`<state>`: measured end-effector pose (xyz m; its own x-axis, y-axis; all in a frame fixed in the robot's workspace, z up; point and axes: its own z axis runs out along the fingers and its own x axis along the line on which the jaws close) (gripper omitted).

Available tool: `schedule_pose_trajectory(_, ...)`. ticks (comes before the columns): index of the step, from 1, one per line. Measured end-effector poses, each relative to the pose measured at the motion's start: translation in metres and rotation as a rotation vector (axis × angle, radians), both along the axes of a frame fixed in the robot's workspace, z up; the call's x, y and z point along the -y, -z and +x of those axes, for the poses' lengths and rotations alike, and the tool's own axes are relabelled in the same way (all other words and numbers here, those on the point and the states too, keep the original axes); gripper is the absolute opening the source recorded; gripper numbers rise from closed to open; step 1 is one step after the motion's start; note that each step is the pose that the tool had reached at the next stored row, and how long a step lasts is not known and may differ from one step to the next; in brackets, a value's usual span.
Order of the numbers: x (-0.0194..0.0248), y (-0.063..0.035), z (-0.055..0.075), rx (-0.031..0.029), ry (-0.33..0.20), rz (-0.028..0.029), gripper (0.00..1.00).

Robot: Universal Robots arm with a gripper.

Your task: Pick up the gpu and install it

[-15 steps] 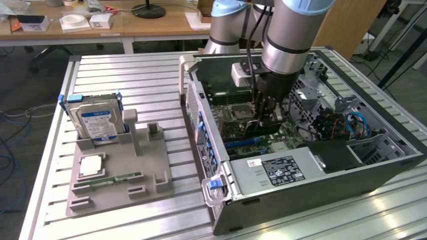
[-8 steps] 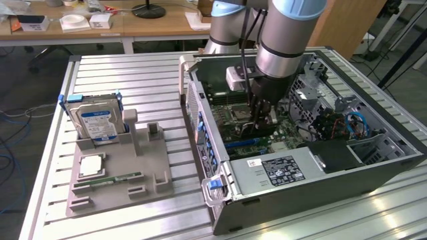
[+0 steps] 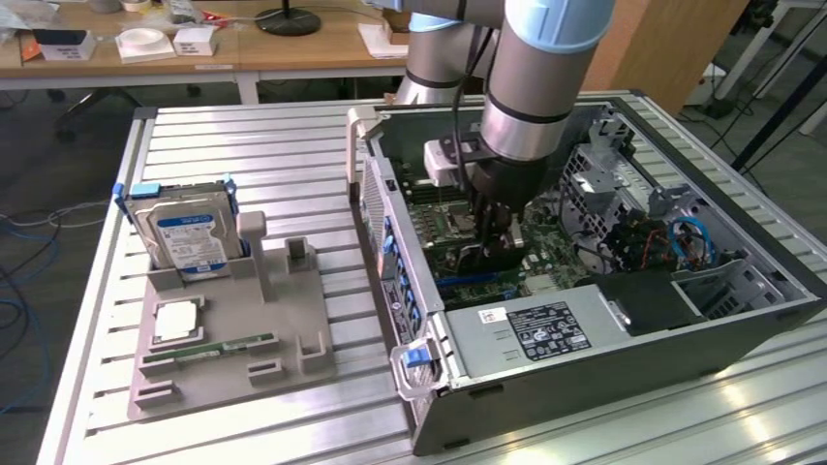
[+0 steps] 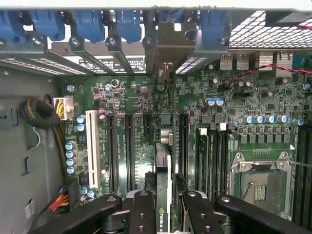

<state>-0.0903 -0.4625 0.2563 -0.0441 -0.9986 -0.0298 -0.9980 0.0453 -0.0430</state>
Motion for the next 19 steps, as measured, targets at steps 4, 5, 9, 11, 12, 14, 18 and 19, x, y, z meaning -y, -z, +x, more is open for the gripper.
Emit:
schedule_pose_trajectory(4,-0.0003,0.0012,-0.0002,0.0022,0.0,-0.0002,0.26)
schedule_pose_trajectory(5,-0.0003,0.0013,-0.0002,0.0022,0.0,-0.0002,0.26)
schedule_pose_trajectory(9,-0.0003,0.0015,-0.0002,0.0023,0.0,0.0,0.26)
schedule_pose_trajectory(11,-0.0004,0.0015,-0.0001,0.0018,0.0,0.0001,0.26)
schedule_pose_trajectory(12,-0.0004,0.0015,0.0,0.0015,0.0,0.0001,0.26)
schedule_pose_trajectory(14,-0.0003,0.0014,0.0003,0.0009,0.0,0.0,0.26)
schedule_pose_trajectory(18,-0.0004,-0.0003,0.0006,-0.0011,0.0,0.0002,0.26)
schedule_pose_trajectory(19,-0.0004,-0.0002,0.0006,-0.0012,0.0,0.0001,0.26)
